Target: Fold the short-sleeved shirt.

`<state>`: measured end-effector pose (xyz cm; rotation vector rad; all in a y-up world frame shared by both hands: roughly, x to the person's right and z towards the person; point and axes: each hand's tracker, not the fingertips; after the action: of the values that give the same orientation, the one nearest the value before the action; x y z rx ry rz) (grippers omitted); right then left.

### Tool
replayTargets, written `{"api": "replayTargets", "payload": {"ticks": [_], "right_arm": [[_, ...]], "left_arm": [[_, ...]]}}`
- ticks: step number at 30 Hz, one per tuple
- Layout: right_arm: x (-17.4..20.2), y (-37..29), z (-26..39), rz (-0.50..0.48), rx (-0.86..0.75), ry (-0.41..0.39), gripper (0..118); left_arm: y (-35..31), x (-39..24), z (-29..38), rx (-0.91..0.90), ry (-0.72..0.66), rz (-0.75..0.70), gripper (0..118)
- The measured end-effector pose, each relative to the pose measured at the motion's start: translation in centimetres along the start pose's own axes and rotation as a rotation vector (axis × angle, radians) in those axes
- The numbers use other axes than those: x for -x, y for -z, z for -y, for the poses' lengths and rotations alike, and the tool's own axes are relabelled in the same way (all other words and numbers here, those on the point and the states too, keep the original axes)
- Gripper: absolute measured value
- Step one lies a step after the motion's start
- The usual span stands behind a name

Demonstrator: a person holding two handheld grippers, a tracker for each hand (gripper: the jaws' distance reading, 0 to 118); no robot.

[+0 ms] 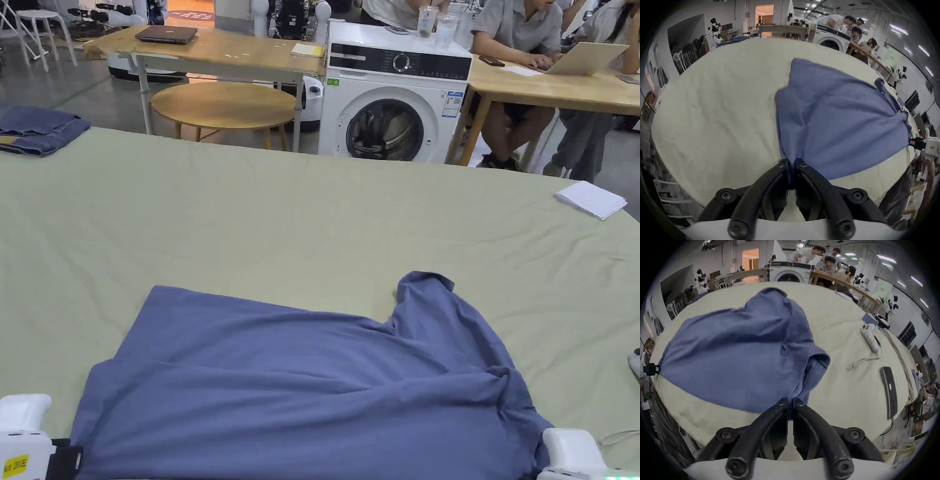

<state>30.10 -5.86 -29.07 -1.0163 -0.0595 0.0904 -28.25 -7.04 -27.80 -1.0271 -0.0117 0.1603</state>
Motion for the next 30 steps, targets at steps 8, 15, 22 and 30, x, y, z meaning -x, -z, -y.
{"api": "replayTargets", "payload": {"ticks": [8, 15, 22, 30], "right_arm": [[1.7, -2.2, -1.0, 0.041, -0.082, -0.024, 47], [5.9, -6.8, -4.9, -0.048, -0.420, 0.038, 57], [11.9, -8.6, -7.3, -0.082, -0.701, 0.064, 11], [14.4, -9.1, -7.8, -0.111, -0.784, 0.067, 0]], "left_arm": [[-2.1, -0.5, -1.3, -0.030, -0.017, -0.001, 12], [-5.5, -3.4, -4.4, -0.308, 0.023, 0.046, 33], [-7.4, -8.6, -6.3, -0.582, 0.090, 0.036, 30], [-7.3, -11.0, -7.6, -0.645, 0.152, 0.007, 0]]}}
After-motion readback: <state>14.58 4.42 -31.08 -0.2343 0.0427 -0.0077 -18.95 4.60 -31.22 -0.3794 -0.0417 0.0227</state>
